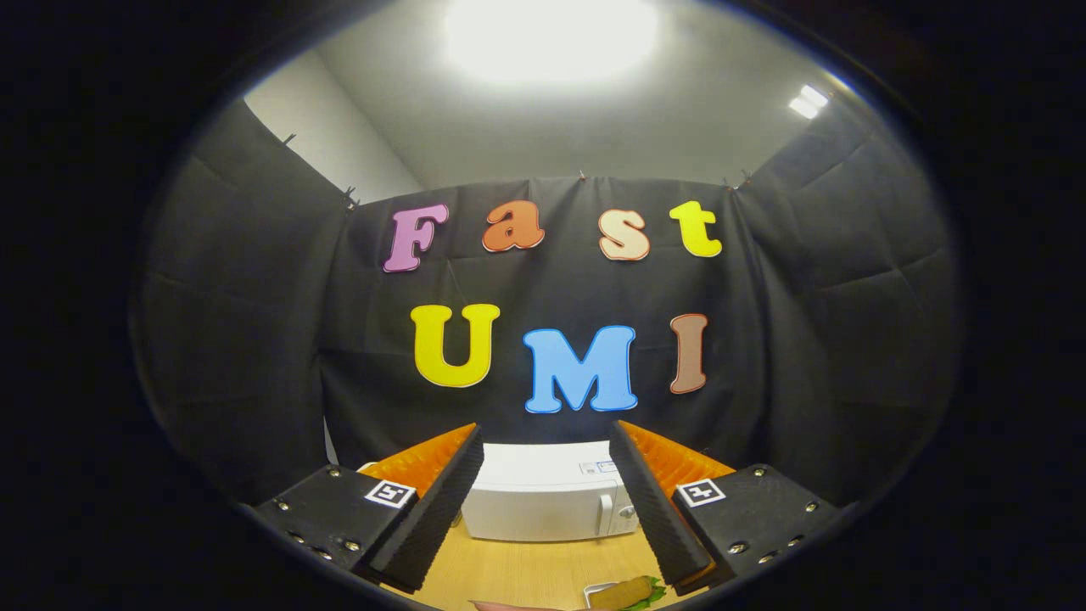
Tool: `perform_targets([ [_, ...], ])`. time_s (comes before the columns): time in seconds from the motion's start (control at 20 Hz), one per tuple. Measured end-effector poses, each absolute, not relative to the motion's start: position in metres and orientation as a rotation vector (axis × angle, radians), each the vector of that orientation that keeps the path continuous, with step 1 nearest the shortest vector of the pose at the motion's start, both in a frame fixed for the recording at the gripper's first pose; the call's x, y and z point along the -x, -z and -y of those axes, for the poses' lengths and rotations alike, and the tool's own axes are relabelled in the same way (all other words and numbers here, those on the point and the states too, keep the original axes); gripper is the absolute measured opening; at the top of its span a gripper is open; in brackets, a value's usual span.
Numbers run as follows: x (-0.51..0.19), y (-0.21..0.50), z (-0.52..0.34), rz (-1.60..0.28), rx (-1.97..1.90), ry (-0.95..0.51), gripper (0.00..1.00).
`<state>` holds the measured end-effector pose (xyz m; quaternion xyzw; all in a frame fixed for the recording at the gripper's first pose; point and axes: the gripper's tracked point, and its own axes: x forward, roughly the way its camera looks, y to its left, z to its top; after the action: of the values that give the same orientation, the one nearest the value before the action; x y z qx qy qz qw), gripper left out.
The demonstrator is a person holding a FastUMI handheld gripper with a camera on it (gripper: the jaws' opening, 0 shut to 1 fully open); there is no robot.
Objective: Open the microwave, put the food inside, and close the microwave door.
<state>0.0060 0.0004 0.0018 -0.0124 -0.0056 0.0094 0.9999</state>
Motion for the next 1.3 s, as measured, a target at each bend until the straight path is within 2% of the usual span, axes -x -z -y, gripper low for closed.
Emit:
perform_targets([
  [0.25,-0.018,0.005,0.006,0.097,0.022,-0.033,0.96],
  [0.45,-0.05,0.048,0.02,0.097,-0.011,-0.044,0.96],
  [0.7,-0.124,0.142,0.05,0.005,0.028,-0.027,0.96],
  [0.95,-0.191,0.259,0.065,-0.186,0.112,-0.09,0.96],
  [1.2,-0.239,0.323,0.103,-0.277,0.079,0.033,0.96],
  [1.3,-0.252,0.341,0.105,-0.317,0.033,0.035,0.97],
])
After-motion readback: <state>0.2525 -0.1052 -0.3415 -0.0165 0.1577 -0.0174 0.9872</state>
